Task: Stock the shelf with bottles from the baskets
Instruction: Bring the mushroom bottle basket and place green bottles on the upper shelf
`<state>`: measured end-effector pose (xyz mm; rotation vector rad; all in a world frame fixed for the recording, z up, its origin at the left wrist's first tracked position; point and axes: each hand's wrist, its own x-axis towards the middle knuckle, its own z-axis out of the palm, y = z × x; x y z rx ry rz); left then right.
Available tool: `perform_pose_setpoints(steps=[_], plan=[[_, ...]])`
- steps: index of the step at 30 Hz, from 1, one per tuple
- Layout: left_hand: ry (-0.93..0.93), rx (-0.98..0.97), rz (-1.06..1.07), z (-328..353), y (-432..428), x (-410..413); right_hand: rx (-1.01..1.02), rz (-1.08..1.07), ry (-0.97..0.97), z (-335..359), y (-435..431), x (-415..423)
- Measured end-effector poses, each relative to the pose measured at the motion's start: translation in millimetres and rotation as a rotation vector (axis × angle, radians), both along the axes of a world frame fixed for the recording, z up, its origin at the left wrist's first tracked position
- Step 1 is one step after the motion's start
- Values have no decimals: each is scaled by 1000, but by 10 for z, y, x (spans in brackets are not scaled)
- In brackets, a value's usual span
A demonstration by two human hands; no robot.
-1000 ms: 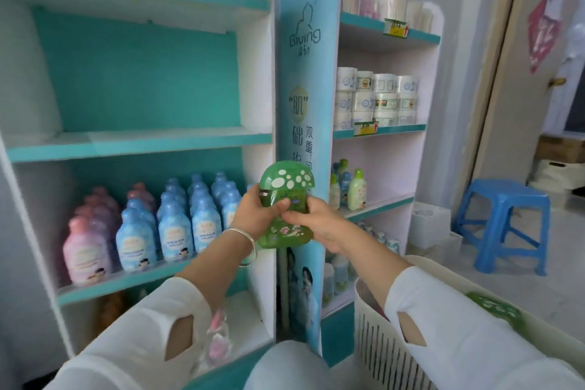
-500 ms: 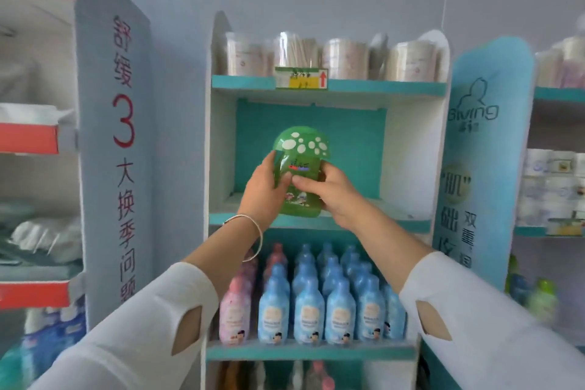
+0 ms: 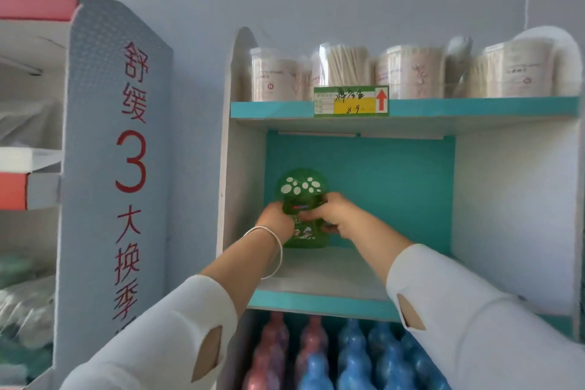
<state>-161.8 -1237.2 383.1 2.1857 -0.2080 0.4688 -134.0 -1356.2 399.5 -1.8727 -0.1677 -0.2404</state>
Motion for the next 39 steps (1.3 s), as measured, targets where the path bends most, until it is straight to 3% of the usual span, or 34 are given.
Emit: perform_pose_setpoints(steps=[12,18,30,39], plan=[[203,252,103,64,-72,411,-10,-2,225,-44,174,659],[234,311,95,-95,-15,525,45,21,248,-176,242,825],[124,212,87,-200,84,609,-45,-58,156,-179,231,756],[-44,158,45,-91,-43,151,-107,-133,74,-62,44,142]])
